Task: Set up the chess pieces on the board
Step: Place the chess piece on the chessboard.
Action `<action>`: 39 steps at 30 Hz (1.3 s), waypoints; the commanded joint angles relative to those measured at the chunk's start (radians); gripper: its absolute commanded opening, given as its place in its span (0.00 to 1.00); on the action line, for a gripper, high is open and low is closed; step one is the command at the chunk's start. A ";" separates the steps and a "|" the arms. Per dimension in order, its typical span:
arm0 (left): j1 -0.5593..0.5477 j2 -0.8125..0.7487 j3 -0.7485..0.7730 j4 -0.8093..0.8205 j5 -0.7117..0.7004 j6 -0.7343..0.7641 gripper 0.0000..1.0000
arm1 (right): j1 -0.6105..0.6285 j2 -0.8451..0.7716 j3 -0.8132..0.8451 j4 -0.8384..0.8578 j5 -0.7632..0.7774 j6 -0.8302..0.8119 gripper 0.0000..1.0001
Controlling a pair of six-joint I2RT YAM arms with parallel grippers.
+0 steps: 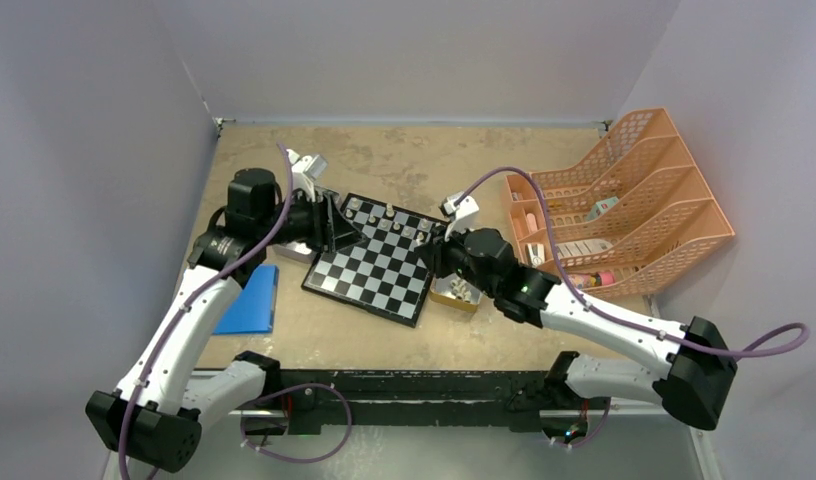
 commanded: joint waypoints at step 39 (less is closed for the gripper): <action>-0.101 0.251 0.074 0.074 0.398 -0.091 0.21 | 0.199 -0.070 -0.049 0.381 -0.154 -0.264 0.17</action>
